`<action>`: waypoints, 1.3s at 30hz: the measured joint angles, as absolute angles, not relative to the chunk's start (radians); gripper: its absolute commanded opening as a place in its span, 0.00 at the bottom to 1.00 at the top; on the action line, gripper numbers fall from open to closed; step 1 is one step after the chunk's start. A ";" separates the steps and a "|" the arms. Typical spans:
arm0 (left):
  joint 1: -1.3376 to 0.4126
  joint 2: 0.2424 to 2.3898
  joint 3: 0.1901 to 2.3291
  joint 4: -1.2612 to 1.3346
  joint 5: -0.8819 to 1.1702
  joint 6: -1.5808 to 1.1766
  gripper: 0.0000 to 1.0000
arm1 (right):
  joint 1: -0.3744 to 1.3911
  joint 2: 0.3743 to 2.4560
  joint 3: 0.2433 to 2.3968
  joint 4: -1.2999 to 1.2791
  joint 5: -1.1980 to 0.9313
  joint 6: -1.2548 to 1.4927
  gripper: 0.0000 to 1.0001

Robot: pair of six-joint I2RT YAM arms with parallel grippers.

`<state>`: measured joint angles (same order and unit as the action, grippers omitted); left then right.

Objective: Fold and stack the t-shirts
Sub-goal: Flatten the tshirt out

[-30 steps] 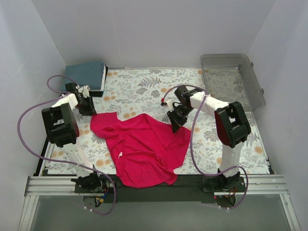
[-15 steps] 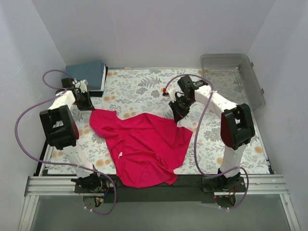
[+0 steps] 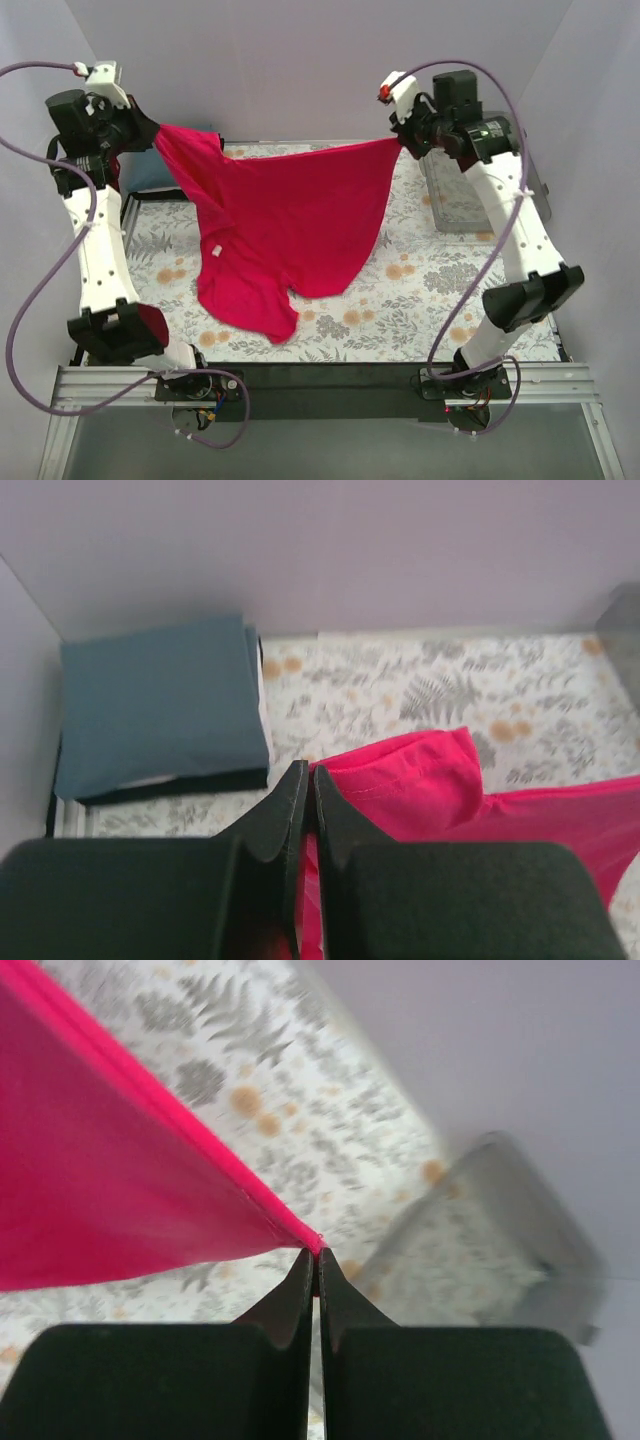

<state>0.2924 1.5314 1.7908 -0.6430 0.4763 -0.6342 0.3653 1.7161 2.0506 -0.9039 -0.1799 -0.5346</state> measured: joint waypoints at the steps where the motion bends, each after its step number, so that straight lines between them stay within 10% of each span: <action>1: 0.293 1.476 1.791 -0.625 0.478 -0.655 0.00 | 0.362 1.669 2.062 -0.881 -0.148 -0.546 0.01; 27: 0.293 0.792 2.030 -0.434 0.278 -0.702 0.00 | 0.367 0.957 2.060 -0.458 0.089 -0.683 0.01; 39: 0.293 0.645 1.325 -0.563 0.386 -0.575 0.00 | 0.367 0.942 1.410 -0.403 -0.089 -0.787 0.01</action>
